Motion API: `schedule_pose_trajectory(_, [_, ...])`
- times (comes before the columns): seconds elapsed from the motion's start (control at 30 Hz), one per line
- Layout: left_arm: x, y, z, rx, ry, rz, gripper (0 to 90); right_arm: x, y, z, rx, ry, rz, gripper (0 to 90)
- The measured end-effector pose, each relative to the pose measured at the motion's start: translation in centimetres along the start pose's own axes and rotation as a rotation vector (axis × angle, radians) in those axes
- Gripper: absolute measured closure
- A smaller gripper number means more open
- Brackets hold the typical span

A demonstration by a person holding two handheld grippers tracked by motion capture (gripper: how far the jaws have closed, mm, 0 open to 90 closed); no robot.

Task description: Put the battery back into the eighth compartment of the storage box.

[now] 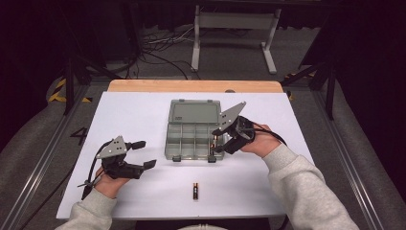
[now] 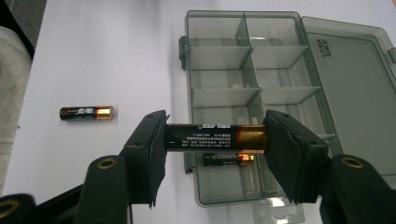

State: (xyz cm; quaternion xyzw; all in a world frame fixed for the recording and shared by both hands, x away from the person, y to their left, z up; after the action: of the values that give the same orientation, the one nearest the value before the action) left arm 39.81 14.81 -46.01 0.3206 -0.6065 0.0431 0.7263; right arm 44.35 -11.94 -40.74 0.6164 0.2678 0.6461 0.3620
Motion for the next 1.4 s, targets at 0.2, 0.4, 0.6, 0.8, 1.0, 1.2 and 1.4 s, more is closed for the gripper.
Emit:
schedule_pose_trajectory(0.2, [0.0,0.0,-0.1,0.004,-0.008,0.003,18.8,-0.6,-0.4,0.9,-0.003,-0.008,-0.007,41.5])
schedule_pose_trajectory(0.4, [0.0,0.0,-0.1,0.003,-0.006,0.003,18.8,-1.0,-1.1,1.4,-0.002,-0.011,-0.018,41.5])
schedule_pose_trajectory(0.6, [0.0,0.0,0.0,-0.001,0.001,-0.001,18.8,-1.5,-1.9,1.5,0.006,-0.012,-0.034,41.4])
schedule_pose_trajectory(0.8, [0.0,0.0,0.0,-0.001,0.000,0.000,18.8,-1.9,-2.8,1.5,0.022,-0.004,-0.060,41.4])
schedule_pose_trajectory(1.0, [0.0,0.0,-0.1,0.000,-0.001,-0.002,18.8,-2.3,-3.4,1.7,0.028,-0.001,-0.077,41.4])
schedule_pose_trajectory(1.2, [-0.1,0.0,0.0,-0.003,0.005,-0.003,18.8,-2.7,-3.8,1.8,0.036,-0.003,-0.094,41.4])
schedule_pose_trajectory(1.4, [0.0,0.0,-0.1,-0.001,0.001,-0.001,18.8,-3.0,-4.1,2.0,0.038,-0.003,-0.107,41.4])
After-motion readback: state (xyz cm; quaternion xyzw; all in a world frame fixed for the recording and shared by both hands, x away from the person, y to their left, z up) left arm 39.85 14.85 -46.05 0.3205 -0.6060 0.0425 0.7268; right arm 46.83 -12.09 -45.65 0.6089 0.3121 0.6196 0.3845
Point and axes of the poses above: each handheld gripper's, and its own axes: y roughly backward along the jaws, x roughly out of its top, z roughly to its right, the point moved 8 cm from there along -y, roughly forward along the jaws
